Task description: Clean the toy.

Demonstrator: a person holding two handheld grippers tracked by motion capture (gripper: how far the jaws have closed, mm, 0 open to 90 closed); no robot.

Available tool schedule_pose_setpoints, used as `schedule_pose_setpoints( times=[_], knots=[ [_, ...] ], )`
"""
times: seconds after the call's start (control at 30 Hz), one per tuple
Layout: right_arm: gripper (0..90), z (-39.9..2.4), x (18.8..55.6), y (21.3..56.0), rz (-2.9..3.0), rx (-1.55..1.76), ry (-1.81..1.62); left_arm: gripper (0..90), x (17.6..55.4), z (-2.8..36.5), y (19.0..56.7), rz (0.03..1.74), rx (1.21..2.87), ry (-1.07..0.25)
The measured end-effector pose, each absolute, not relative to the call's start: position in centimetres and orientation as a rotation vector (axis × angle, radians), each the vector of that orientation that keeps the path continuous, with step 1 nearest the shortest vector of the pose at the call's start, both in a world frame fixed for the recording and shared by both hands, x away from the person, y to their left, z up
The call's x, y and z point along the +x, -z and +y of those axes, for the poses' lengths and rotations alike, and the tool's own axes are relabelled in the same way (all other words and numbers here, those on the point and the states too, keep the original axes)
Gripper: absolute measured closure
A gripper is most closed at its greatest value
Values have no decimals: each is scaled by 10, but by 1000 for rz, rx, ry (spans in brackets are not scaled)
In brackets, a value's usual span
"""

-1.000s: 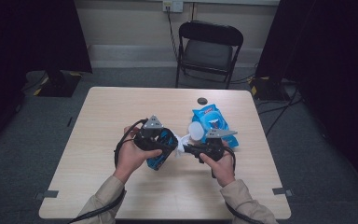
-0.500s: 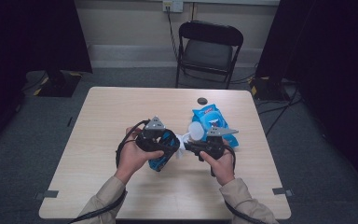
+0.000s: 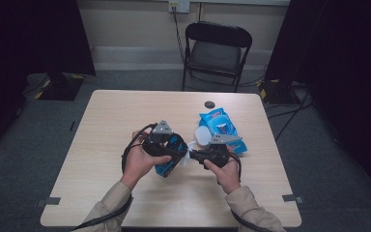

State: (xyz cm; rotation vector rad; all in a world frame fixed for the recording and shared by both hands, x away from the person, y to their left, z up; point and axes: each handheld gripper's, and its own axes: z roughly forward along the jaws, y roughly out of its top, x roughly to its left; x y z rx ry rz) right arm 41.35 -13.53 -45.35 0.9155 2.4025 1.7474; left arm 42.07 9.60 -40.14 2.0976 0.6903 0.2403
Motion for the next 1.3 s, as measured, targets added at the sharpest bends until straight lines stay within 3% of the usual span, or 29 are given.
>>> schedule_pose_setpoints(
  times=[1.3],
  knots=[
    [888, -100, 399, 488, 2547, 851, -1728, 253, 422, 91, 390, 690, 2038, -230]
  ],
)
